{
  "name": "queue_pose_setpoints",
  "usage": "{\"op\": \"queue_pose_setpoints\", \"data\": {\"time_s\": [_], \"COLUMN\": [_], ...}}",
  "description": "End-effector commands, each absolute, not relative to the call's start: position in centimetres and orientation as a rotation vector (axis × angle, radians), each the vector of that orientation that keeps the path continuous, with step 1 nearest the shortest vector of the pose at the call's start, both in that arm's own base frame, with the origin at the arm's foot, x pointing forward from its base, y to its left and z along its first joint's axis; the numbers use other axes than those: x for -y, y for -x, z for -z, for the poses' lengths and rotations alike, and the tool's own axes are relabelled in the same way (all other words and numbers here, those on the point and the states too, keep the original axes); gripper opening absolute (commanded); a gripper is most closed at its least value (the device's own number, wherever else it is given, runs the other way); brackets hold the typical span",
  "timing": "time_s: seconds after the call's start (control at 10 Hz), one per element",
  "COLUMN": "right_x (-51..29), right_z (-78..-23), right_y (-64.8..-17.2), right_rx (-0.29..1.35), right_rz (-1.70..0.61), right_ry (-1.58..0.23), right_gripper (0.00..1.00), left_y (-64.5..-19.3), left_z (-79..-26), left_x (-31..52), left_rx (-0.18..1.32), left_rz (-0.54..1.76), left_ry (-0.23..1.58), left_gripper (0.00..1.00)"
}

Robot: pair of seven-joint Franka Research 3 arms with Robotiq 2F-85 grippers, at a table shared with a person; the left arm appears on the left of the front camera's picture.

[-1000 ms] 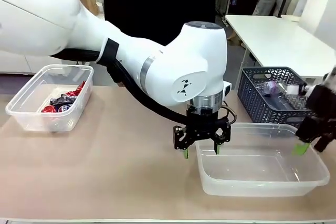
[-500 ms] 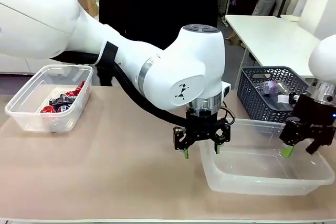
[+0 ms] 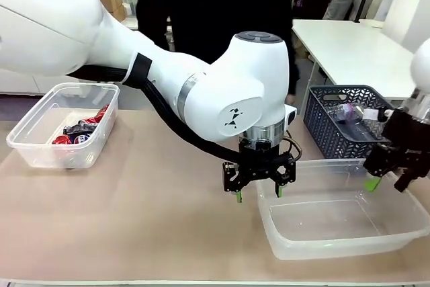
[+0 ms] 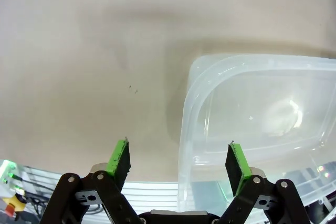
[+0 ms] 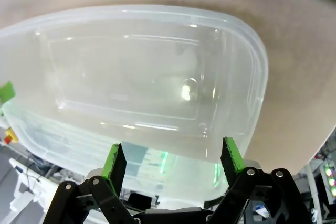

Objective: Sort the waste into each basket.
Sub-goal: Pick up the Organizing box on the right side of the table and lift it.

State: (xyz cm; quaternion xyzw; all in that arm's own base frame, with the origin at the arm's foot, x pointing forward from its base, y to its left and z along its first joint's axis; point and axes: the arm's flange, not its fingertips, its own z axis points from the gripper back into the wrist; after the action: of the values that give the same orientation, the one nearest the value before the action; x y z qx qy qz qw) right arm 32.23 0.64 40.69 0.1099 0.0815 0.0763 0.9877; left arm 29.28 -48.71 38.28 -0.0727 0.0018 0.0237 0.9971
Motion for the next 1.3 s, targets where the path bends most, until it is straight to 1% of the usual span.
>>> {"op": "queue_pose_setpoints", "data": {"time_s": [0.0, 0.1, 0.3, 0.5, 0.6, 0.8, 0.9, 1.0, 1.1, 1.2], "right_x": [0.7, 1.5, 1.9, 0.8, 0.8, 0.5, 0.4, 0.6, 0.9, 1.2], "right_z": [-41.3, -41.0, -37.9, -33.7, -33.7, -31.5, -30.9, -31.1, -31.7, -32.2], "right_y": [-28.7, -28.9, -29.6, -29.7, -29.7, -29.3, -29.1, -28.9, -28.8, -28.6], "right_rx": [-0.091, -0.087, -0.141, -0.207, -0.207, -0.262, -0.283, -0.282, -0.281, -0.276], "right_rz": [-0.159, -0.137, -0.146, -0.216, -0.216, -0.258, -0.269, -0.279, -0.279, -0.274], "right_ry": [-0.225, -0.18, -0.103, -0.094, -0.094, -0.057, -0.067, -0.093, -0.113, -0.12], "right_gripper": [0.94, 0.94, 0.94, 0.94, 0.94, 0.94, 0.94, 0.94, 0.39, 0.39], "left_y": [-29.2, -29.1, -29.2, -29.3, -29.3, -29.3, -29.3, -29.2, -29.2, -29.2], "left_z": [-37.9, -37.9, -37.7, -37.8, -37.8, -37.7, -37.7, -37.7, -37.6, -37.4], "left_x": [48.4, 48.2, 47.8, 47.6, 47.6, 47.5, 47.5, 47.6, 47.6, 47.7], "left_rx": [0.029, 0.03, 0.02, 0.016, 0.016, 0.008, 0.009, 0.033, 0.021, 0.017], "left_rz": [-0.033, -0.037, -0.04, -0.041, -0.041, -0.039, -0.035, -0.028, -0.027, -0.03], "left_ry": [0.154, 0.161, 0.179, 0.187, 0.187, 0.194, 0.193, 0.184, 0.179, 0.172], "left_gripper": [0.94, 0.94, 0.94, 0.94, 0.94, 0.94, 0.94, 0.75, 0.34, 0.15]}}
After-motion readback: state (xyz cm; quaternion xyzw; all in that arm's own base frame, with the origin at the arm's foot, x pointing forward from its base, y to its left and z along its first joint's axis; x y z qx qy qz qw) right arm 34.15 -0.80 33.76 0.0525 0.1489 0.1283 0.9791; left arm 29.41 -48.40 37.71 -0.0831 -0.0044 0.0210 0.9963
